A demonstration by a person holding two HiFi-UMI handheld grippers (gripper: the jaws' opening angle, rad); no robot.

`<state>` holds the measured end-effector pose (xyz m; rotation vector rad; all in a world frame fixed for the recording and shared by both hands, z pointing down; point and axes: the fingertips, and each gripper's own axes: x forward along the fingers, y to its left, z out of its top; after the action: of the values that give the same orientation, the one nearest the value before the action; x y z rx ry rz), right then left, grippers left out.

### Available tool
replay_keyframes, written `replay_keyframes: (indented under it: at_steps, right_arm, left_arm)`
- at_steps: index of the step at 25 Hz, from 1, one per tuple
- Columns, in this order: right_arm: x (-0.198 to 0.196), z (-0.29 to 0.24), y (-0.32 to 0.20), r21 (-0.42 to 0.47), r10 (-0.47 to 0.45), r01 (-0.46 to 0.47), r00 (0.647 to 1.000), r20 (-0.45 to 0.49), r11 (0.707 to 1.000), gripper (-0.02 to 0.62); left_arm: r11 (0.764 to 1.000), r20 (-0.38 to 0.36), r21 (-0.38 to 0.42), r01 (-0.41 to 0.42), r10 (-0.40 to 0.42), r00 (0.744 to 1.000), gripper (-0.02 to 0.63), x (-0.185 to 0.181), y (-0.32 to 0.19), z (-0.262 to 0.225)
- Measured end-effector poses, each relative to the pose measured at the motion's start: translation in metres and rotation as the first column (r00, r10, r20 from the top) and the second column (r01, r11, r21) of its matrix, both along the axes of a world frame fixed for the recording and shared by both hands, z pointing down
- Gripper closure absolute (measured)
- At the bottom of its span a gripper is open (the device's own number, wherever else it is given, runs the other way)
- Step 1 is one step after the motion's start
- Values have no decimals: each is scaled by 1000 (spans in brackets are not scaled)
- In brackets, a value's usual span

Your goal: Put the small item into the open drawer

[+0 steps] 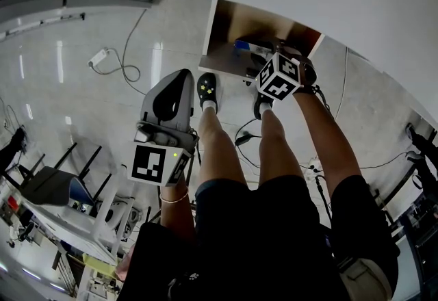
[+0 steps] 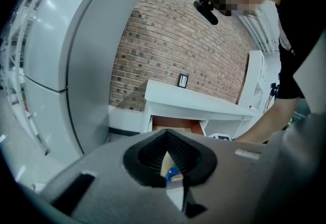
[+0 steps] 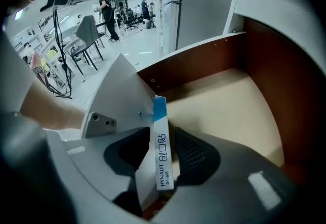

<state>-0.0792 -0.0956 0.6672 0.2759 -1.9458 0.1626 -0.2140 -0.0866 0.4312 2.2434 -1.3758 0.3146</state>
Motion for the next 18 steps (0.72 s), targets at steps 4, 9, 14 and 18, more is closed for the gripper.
replay_keyframes:
  at_steps: [4, 9, 14, 18]
  right_arm:
    - [-3, -17, -6, 33, 31, -32, 999, 45, 999, 430]
    - [-7, -45, -11, 61, 102, -111, 986, 134, 992, 465]
    - [-11, -71, -11, 72, 159, -177, 965, 210, 982, 531]
    - [-8, -97, -13, 83, 208, -236, 945, 252, 968, 580]
  left_arm:
    - [1000, 1, 11, 2, -2, 1000, 614, 1, -1, -4]
    - [1000, 3, 25, 6, -6, 1000, 614, 1, 0, -8]
    - [999, 3, 40, 12, -13, 1000, 614, 0, 0, -15]
    - [998, 8, 56, 1, -1, 1000, 614, 4, -1, -29]
